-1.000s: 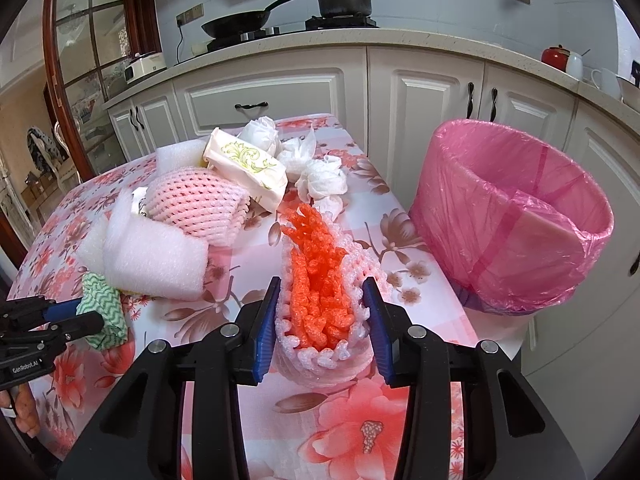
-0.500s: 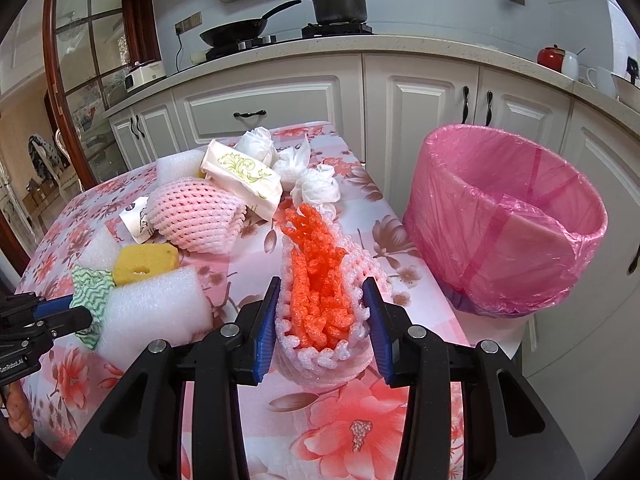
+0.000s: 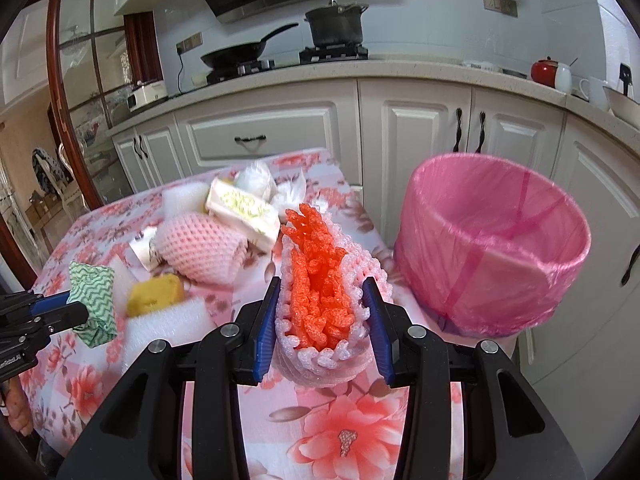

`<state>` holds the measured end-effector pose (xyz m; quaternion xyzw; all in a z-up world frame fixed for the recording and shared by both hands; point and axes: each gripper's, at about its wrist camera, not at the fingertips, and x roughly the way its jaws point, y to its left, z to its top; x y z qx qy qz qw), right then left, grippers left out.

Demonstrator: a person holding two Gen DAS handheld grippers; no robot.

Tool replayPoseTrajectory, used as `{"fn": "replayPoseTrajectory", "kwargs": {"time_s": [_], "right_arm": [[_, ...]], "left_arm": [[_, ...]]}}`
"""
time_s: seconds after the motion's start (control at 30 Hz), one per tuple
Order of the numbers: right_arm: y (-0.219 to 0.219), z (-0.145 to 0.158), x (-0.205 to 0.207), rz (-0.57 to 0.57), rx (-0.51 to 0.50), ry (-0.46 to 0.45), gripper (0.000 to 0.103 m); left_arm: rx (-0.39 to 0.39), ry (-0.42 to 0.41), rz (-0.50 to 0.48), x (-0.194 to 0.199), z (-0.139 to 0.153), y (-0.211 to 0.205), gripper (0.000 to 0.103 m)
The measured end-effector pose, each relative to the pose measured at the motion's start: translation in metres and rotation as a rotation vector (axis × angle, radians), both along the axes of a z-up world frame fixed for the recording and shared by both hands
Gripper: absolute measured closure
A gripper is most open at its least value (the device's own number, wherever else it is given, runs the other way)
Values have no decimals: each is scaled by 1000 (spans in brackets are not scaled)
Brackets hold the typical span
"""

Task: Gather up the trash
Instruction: 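Carry the cloth and foam net over the pink bin and open both tools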

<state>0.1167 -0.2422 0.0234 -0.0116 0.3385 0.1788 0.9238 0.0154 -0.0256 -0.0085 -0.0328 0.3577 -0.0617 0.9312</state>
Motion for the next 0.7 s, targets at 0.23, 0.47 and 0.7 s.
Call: {"fn": "replayPoseTrajectory", "kwargs": {"time_s": [0.23, 0.47, 0.7], "right_arm": [[-13, 22, 10, -23, 27, -35, 63], [-42, 41, 28, -74, 31, -71, 63], [-83, 50, 56, -131, 17, -85, 63]], "left_arm": [[19, -51, -17, 23, 26, -7, 79], [30, -94, -77, 57, 50, -34, 79], [14, -113, -155, 97, 67, -75, 78]]}}
